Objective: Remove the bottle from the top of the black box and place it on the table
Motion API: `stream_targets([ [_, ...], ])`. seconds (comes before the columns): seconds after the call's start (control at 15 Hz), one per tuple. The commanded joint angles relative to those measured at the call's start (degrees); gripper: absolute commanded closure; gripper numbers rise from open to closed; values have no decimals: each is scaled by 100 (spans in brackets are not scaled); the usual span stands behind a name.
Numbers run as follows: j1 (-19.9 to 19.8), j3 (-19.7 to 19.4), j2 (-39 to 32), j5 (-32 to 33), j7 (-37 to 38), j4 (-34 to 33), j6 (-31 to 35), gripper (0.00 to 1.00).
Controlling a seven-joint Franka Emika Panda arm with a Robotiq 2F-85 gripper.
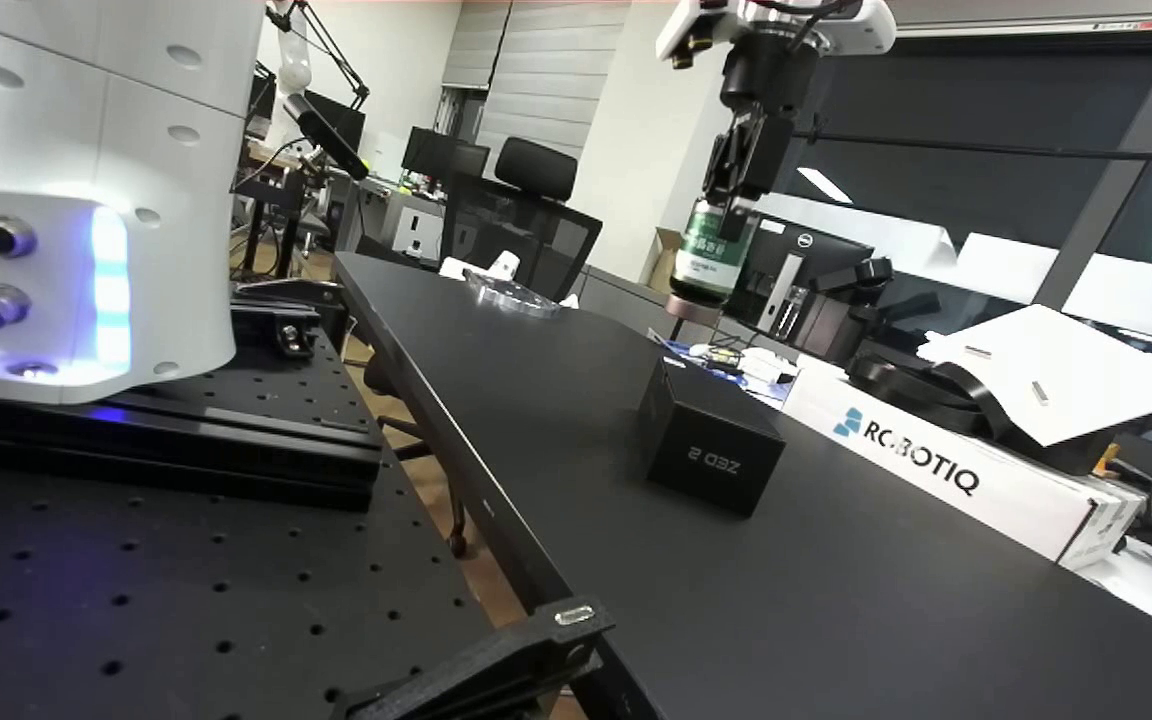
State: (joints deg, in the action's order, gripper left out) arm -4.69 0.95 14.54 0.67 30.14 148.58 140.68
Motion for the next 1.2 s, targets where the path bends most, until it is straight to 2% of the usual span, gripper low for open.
stream_targets([
  [0.0,132,178,434,-205,-131,-228,-394,55],
  [0.2,446,97,589,-660,-1019,-312,-1250,55],
  [0.4,590,-75,911,-988,-2047,20,-1870,55],
  [0.47,448,137,636,-798,-1484,-177,-1618,30],
  [0.67,483,36,758,-887,-1941,-28,-1785,30],
  [1.07,496,24,781,-890,-2016,-6,-1787,30],
  [1.13,497,24,781,-890,-2016,-6,-1787,55],
])
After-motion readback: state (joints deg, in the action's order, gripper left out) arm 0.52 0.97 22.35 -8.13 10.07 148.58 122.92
